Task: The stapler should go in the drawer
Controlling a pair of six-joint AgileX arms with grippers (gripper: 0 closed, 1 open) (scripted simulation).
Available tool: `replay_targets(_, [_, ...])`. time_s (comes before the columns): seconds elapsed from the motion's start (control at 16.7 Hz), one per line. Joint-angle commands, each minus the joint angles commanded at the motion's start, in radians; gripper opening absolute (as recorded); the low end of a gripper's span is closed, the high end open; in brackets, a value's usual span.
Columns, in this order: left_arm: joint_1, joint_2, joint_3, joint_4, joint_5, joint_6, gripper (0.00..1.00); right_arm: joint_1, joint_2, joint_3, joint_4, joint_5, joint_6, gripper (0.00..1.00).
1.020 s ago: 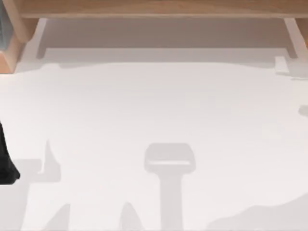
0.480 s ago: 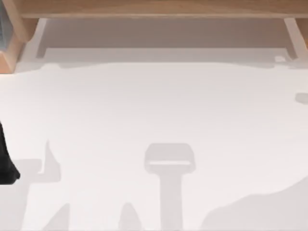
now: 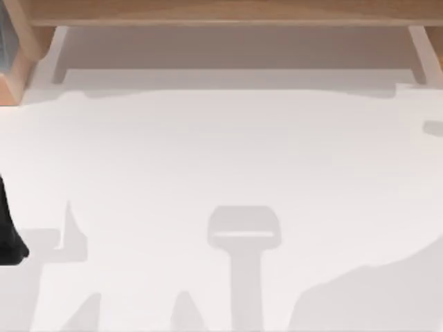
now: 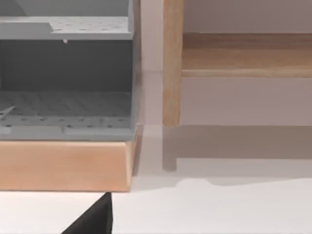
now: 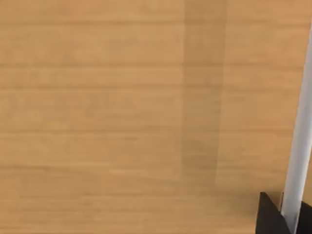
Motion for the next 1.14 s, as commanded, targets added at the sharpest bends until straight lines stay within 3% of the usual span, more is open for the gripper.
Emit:
replay_targets(0.78, [0.0,0.0,0.0,0.0,0.0,0.0,1.0,0.0,0.0,0.0,0.0,0.0,0.0,0.98])
replay_targets(1.14, [0.0,0.0,0.0,0.0,0.0,0.0,1.0,0.0,0.0,0.0,0.0,0.0,0.0,1.0])
